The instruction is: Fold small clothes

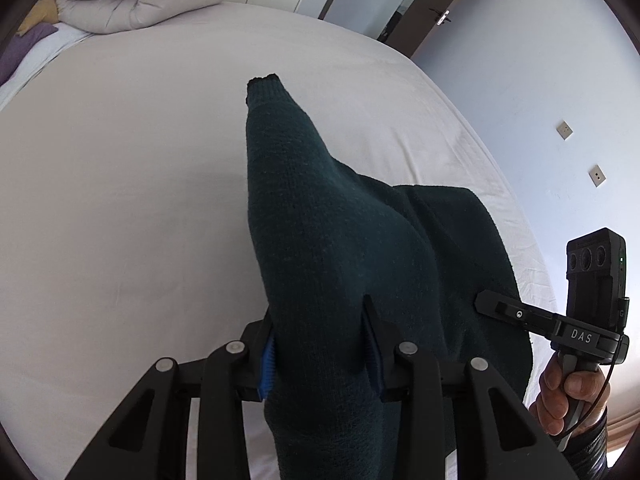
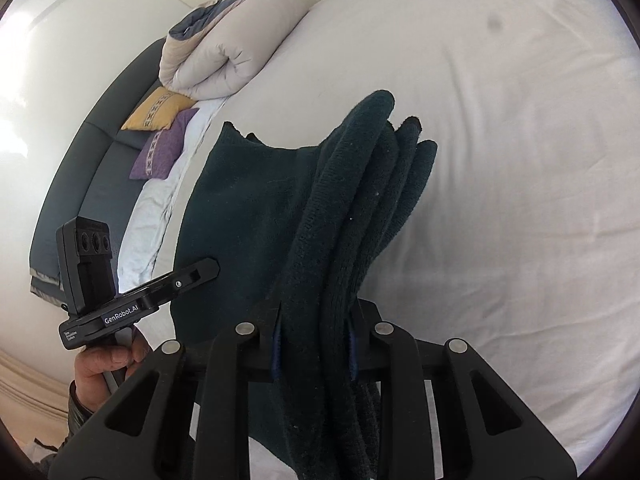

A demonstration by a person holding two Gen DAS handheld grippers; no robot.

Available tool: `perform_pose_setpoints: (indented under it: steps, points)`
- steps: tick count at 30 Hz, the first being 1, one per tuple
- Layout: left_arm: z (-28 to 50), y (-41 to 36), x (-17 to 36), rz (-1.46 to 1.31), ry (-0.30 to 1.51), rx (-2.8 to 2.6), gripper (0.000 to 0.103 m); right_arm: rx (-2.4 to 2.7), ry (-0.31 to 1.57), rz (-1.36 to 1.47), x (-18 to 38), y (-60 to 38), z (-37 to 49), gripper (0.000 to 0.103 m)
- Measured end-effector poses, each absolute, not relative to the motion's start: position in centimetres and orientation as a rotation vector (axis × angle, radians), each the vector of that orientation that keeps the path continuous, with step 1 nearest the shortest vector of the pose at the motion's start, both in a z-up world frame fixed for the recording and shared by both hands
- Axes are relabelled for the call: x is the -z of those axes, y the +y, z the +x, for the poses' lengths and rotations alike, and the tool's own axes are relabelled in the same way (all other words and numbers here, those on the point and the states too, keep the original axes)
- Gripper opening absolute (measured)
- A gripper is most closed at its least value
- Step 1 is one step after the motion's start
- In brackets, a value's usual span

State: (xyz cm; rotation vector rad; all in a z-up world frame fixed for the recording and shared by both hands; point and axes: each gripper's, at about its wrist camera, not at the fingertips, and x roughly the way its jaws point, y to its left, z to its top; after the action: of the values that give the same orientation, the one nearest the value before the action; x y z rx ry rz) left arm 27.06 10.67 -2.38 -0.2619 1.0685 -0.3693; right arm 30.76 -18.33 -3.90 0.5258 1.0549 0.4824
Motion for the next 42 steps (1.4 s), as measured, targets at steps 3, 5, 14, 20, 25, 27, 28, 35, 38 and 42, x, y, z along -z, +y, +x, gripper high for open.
perform_pose_setpoints:
  steps: [3,5,14,20,25,27,28,35,38,42]
  points:
    - [26.6,12.7,5.0,-0.280,1.108,0.342,0.039,-0.483,1.093,0.550,5.7,-15.0,30.4,0.022]
    - [26.2,13.4,7.2,-0.283,1.127,0.328,0.042,-0.475,1.134,0.561,7.7,-13.4,30.0,0.022]
    - [25.4,13.9,8.7,-0.291,1.071,0.309,0.066,-0.422,1.158,0.662,13.4,-13.4,28.8,0.033]
    - [24.8,15.1,9.7,-0.335,1.058,0.275,0.082,-0.436,1.115,0.775,15.4,-15.7,28.0,0.041]
    - [23.0,13.9,7.1,-0.215,0.989,0.235,0.080,-0.376,1.063,0.720,13.6,-19.0,26.0,0.047]
    - [21.6,13.9,5.7,-0.194,0.942,0.228,0.080,-0.363,1.041,0.720,12.6,-19.9,25.4,0.047]
    - [20.7,13.8,4.9,-0.175,0.914,0.221,0.081,-0.355,1.025,0.719,12.0,-20.2,24.7,0.047]
    - [12.4,12.6,-0.3,-0.037,0.670,0.128,0.103,-0.278,0.902,0.592,7.2,-20.1,17.1,0.047]
    - [8.4,12.9,-2.5,-0.001,0.555,0.093,0.103,-0.240,0.845,0.507,5.2,-19.2,13.3,0.047]
    - [4.1,12.8,-4.9,0.053,0.472,0.039,0.103,-0.195,0.764,0.394,2.1,-17.6,8.5,0.047]
